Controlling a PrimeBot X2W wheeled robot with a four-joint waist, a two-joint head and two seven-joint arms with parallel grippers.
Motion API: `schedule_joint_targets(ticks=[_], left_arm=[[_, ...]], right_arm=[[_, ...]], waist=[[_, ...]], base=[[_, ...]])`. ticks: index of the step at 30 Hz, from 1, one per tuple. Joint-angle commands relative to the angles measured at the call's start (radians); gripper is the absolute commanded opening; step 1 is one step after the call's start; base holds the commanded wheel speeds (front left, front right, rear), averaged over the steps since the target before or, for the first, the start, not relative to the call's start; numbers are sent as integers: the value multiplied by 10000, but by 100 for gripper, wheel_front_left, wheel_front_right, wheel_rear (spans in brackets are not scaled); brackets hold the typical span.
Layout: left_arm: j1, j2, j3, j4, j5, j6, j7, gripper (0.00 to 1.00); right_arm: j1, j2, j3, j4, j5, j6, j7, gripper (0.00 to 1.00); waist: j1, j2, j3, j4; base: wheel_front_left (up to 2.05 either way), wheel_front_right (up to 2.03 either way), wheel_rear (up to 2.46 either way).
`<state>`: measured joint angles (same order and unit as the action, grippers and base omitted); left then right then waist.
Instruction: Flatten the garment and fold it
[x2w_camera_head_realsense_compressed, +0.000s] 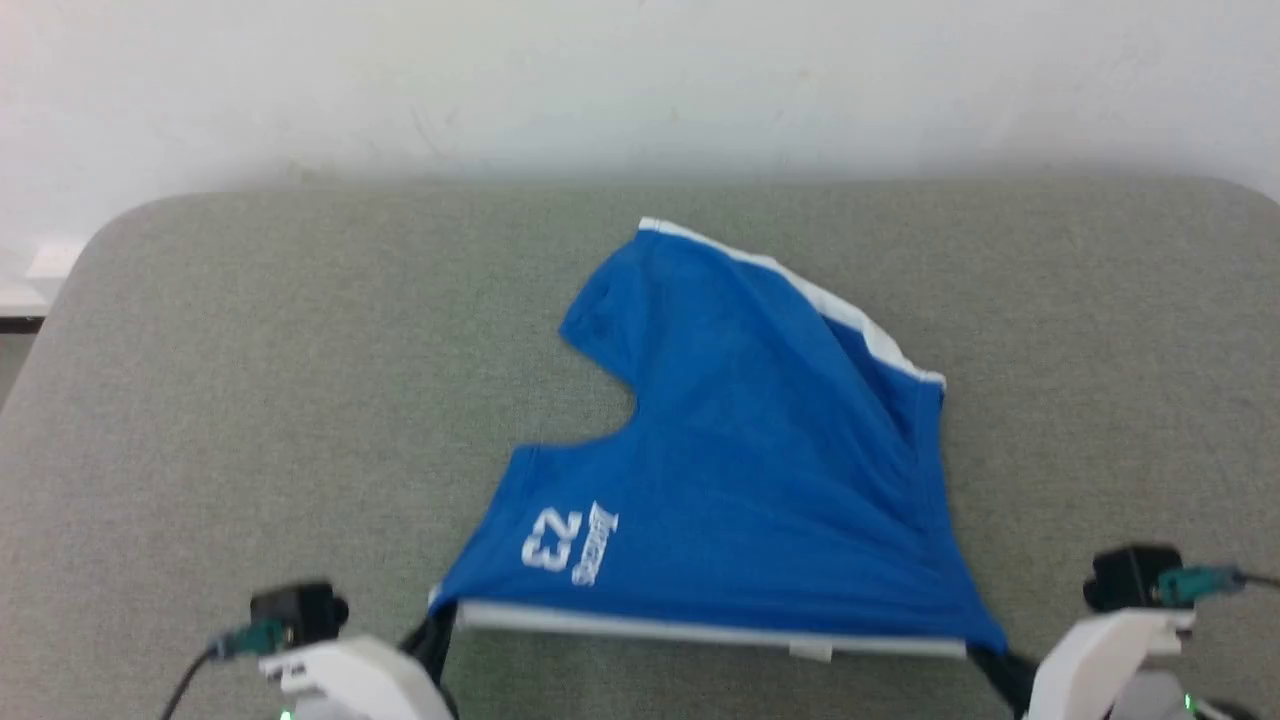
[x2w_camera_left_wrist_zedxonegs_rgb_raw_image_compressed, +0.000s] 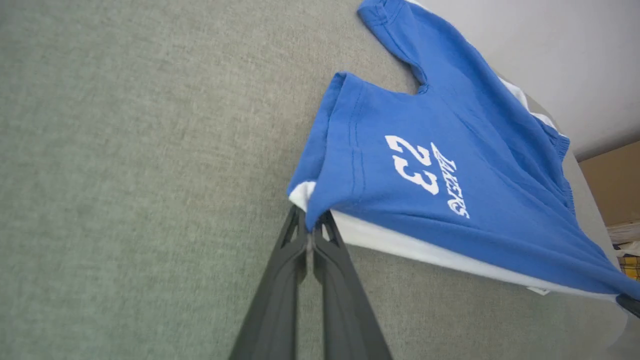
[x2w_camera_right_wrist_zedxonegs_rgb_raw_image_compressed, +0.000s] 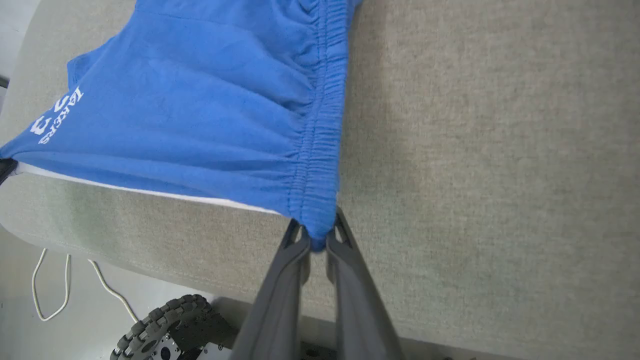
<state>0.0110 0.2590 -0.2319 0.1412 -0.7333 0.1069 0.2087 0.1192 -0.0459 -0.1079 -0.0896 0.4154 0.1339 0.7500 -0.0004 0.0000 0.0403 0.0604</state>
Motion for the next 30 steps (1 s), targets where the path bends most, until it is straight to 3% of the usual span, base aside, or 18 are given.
schedule_joint_targets(ticks=[1, 7, 12, 20, 30], left_arm=[[543, 205, 218, -303, -50, 419, 100, 0], [2219, 372, 398, -1555, -52, 1304, 439, 0], [2375, 315, 460, -2360, -87, 1427, 354, 0], [-137, 381, 314, -2031, 51, 820, 356, 0], [-4784, 280, -72, 933, 137, -557, 427, 0]], right_arm=[[405, -83, -183, -105, 27, -32, 105, 0], [1515, -49, -285, -308, 252, -32, 661, 0], [1432, -46, -391, -543, 576, -32, 518, 0], [304, -44, -329, -657, 311, -32, 777, 0], [-1828, -44, -306, -326, 228, -32, 675, 0]], waist=[[4, 0, -208, -13], [4, 0, -301, 30], [4, 0, -281, -57], [4, 0, 111, -300], [4, 0, 2108, -887]], base=[[0, 0, 0], [0, 0, 0], [0, 0, 0], [0, 0, 0], [0, 0, 0]])
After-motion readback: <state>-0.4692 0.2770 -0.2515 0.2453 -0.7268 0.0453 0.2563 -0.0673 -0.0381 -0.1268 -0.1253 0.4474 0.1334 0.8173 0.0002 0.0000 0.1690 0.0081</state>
